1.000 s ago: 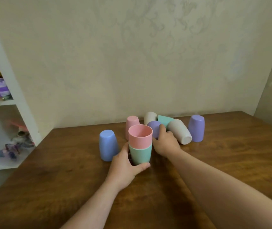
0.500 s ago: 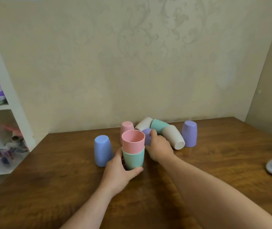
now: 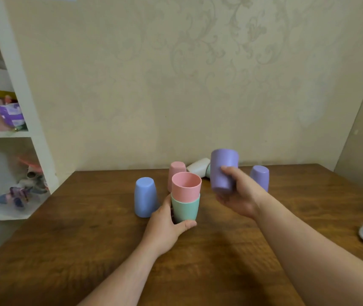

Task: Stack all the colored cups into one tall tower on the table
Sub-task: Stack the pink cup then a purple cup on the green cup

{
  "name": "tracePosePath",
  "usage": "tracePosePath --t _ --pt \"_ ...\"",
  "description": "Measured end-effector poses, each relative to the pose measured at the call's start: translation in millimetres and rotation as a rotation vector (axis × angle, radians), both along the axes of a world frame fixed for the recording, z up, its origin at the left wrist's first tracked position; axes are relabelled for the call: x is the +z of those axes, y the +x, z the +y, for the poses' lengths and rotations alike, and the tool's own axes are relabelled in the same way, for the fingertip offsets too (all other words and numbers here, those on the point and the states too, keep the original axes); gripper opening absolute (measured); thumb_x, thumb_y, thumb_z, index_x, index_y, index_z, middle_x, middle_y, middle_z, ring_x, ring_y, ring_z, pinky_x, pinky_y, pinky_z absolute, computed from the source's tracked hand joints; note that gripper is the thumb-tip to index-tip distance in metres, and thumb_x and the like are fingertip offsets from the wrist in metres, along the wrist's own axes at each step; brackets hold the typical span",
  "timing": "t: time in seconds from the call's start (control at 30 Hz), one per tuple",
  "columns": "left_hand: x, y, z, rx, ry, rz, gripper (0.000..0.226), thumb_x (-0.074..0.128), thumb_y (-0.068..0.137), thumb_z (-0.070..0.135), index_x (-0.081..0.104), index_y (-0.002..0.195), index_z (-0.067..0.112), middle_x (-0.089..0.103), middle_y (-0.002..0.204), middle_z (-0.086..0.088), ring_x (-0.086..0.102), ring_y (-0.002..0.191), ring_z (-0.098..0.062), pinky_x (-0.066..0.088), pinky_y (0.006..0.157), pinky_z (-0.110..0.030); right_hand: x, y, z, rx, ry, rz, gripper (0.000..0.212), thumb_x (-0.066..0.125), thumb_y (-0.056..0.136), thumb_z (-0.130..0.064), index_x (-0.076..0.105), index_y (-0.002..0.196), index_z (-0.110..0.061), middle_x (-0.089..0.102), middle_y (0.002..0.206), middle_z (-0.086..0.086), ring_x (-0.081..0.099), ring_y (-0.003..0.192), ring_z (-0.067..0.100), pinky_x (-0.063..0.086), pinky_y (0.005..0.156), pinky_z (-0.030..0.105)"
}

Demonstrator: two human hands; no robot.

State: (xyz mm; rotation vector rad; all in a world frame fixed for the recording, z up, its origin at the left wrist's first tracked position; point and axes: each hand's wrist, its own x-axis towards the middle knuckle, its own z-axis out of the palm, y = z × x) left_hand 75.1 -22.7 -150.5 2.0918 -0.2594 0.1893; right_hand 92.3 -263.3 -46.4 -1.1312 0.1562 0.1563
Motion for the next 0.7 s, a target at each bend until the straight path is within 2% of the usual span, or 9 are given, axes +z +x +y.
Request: tracePosePath --t 0.03,0.1,0.17,0.27,0.33,0.43,0.57,0.63,0.7 --pt "0.6 -0.7 -0.5 -0.006 0.0 0.003 0.098 0.092 0.073 0.058 0.037 0.152 0.048 0.056 0.127 0.035 0.057 0.122 0.0 0.046 0.094 -0.022 13.0 -3.7 8.0 -0.024 0.039 -0.051 0.044 0.08 0.086 -0.032 0.064 0.127 -0.024 0.072 0.115 0.003 0.069 0.096 0.021 0.051 0.08 0.039" --pt "1.2 -0.7 -0.7 -0.018 0.0 0.009 0.097 0.092 0.074 0.057 0.036 0.153 0.048 0.057 0.128 0.033 0.057 0.123 0.0 0.046 0.095 -0.022 35.8 -7.9 25.6 -0.026 -0.02 -0.219 0.05 0.082 0.079 -0.032 0.064 0.125 -0.025 0.075 0.106 -0.001 0.074 0.085 0.015 0.053 0.075 0.034" --pt "2.6 -0.8 -1.0 -0.021 0.005 0.01 0.093 0.09 0.075 0.059 0.038 0.151 0.047 0.058 0.128 0.032 0.057 0.122 0.001 0.047 0.096 -0.023 50.8 -14.2 41.6 -0.025 -0.174 -0.416 0.065 0.086 0.072 -0.022 0.058 0.13 -0.027 0.078 0.103 -0.002 0.078 0.086 0.013 0.063 0.076 0.035" --pt "6.7 -5.0 -1.7 -0.013 0.02 0.021 0.088 0.089 0.076 0.06 0.041 0.148 0.047 0.059 0.126 0.032 0.057 0.116 0.005 0.047 0.093 -0.02 48.5 -23.5 58.1 -0.007 -0.503 -0.568 0.072 0.093 0.071 -0.012 0.052 0.122 -0.041 0.078 0.1 -0.012 0.077 0.086 0.002 0.061 0.066 0.02" --pt "7.5 -7.5 -1.0 -0.002 0.034 0.023 0.072 0.089 0.076 0.06 0.047 0.135 0.052 0.062 0.119 0.034 0.058 0.105 0.015 0.045 0.085 -0.013 34.7 -25.4 64.1 0.023 -0.605 -0.569 0.072 0.095 0.072 -0.013 0.052 0.122 -0.041 0.074 0.111 -0.011 0.074 0.089 -0.003 0.059 0.066 0.016" --pt "6.6 -8.4 0.3 0.019 0.024 0.021 0.055 0.09 0.076 0.059 0.052 0.116 0.055 0.069 0.112 0.031 0.06 0.1 0.019 0.048 0.077 -0.013 12.2 -24.6 67.5 0.045 -0.604 -0.499 0.069 0.095 0.079 -0.016 0.053 0.13 -0.032 0.071 0.119 -0.008 0.072 0.088 -0.01 0.057 0.068 0.013" --pt "5.4 -5.8 -0.2 0.025 -0.022 0.026 0.056 0.092 0.073 0.059 0.055 0.116 0.057 0.072 0.112 0.028 0.064 0.103 0.013 0.052 0.08 -0.018 -2.9 -22.7 61.4 0.102 -0.588 -0.434 0.071 0.093 0.086 -0.023 0.051 0.142 -0.03 0.071 0.13 -0.006 0.073 0.096 -0.01 0.059 0.072 0.014" --pt "4.5 -3.4 0.4 0.01 -0.036 0.047 0.06 0.092 0.073 0.06 0.054 0.119 0.059 0.071 0.116 0.028 0.065 0.107 0.008 0.054 0.085 -0.021 -4.9 -24.1 53.7 0.163 -0.648 -0.445 0.076 0.095 0.083 -0.033 0.051 0.145 -0.036 0.068 0.137 -0.01 0.071 0.105 -0.008 0.06 0.082 0.018" --pt "5.1 -1.9 1.2 0.001 -0.048 0.069 0.07 0.092 0.071 0.061 0.055 0.13 0.056 0.07 0.124 0.026 0.066 0.114 0.0 0.058 0.095 -0.031 -5.0 -23.0 38.6 0.143 -0.801 -0.46 0.078 0.094 0.079 -0.043 0.054 0.146 -0.039 0.066 0.141 -0.013 0.069 0.116 0.0 0.058 0.097 0.027"
